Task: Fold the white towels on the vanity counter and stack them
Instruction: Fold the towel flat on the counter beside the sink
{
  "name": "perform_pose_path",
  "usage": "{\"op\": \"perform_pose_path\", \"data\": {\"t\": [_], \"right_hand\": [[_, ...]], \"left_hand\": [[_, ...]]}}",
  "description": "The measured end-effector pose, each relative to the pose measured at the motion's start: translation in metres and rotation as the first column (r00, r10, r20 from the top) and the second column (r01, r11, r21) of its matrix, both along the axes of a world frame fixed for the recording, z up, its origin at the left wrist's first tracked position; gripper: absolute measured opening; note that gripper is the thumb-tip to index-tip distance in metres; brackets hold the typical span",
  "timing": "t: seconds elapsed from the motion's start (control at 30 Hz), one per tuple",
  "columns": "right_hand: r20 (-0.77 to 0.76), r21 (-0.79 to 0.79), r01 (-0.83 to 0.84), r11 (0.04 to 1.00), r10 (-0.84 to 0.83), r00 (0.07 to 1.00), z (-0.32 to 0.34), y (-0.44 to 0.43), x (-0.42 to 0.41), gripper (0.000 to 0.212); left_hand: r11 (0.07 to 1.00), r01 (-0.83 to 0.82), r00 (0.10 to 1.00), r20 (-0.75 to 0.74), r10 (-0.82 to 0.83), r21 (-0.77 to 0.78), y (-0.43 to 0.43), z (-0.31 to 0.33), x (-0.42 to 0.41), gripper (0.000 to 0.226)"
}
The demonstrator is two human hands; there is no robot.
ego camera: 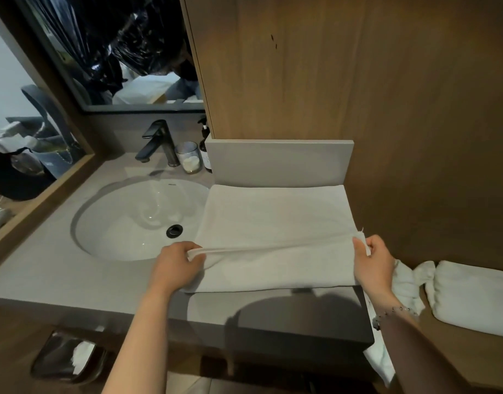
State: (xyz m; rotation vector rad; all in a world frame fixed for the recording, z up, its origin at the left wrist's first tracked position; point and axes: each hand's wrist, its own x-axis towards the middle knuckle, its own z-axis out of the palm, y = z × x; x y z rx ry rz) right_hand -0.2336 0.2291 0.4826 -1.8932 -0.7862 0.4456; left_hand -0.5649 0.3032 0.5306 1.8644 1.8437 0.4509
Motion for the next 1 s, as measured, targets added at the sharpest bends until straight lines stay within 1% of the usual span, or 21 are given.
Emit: {"op": "perform_pose_path", "data": {"t": [0.1,0.2,0.27,0.37,0.43,0.5,0.57,0.63,0.77,0.87,1.0], "right_hand": [[0.005,-0.009,0.012,1.0,-0.012,1.0,0.001,0.004,0.003,0.032],[0.017,-0.07,0.019,0.997,-0.017,1.0,-0.002,0.007,0.005,0.024],[0.048,-0.123,0.023,0.992,-0.017,0.999,-0.006,0.012,0.008,0.026],[0.116,-0.154,0.052,0.987,-0.035,0.993,-0.01,0.023,0.012,0.029],[0.161,-0.177,0.072,0.982,-0.044,0.986,-0.009,0.028,0.012,0.028],[0.195,-0.201,0.081,0.976,-0.041,0.98,-0.008,0.034,0.013,0.028],[0.224,-0.218,0.09,0.972,-0.04,0.974,-0.007,0.04,0.016,0.028],[0.268,-0.255,0.103,0.961,-0.032,0.963,-0.009,0.045,0.017,0.028],[0.332,-0.336,0.125,0.934,-0.007,0.943,-0.014,0.053,0.018,0.027],[0.37,-0.354,0.138,0.925,0.003,0.929,-0.014,0.057,0.019,0.028],[0.406,-0.447,0.148,0.882,0.053,0.912,-0.014,0.064,0.023,0.034]], "left_hand": [[0.997,-0.069,0.991,0.113,0.065,0.029,0.007,-0.001,-0.001,0.006],[0.992,-0.12,0.959,0.263,0.107,0.034,0.017,-0.005,-0.002,0.008],[0.988,-0.141,0.949,0.294,0.117,0.06,0.028,-0.009,0.0,0.012],[0.984,-0.148,0.952,0.285,0.115,0.099,0.046,-0.017,0.007,0.031],[0.984,-0.14,0.953,0.283,0.105,0.107,0.057,-0.022,0.011,0.038],[0.983,-0.135,0.954,0.284,0.095,0.126,0.072,-0.027,0.014,0.038],[0.985,-0.137,0.955,0.278,0.103,0.106,0.085,-0.032,0.018,0.036],[0.988,-0.133,0.956,0.272,0.107,0.079,0.093,-0.038,0.021,0.041],[0.984,-0.144,0.976,0.178,0.123,0.107,0.102,-0.054,0.026,0.043],[0.98,-0.165,0.978,0.143,0.149,0.108,0.106,-0.06,0.029,0.044],[0.972,-0.214,0.971,0.132,0.201,0.094,0.108,-0.066,0.031,0.045]]}}
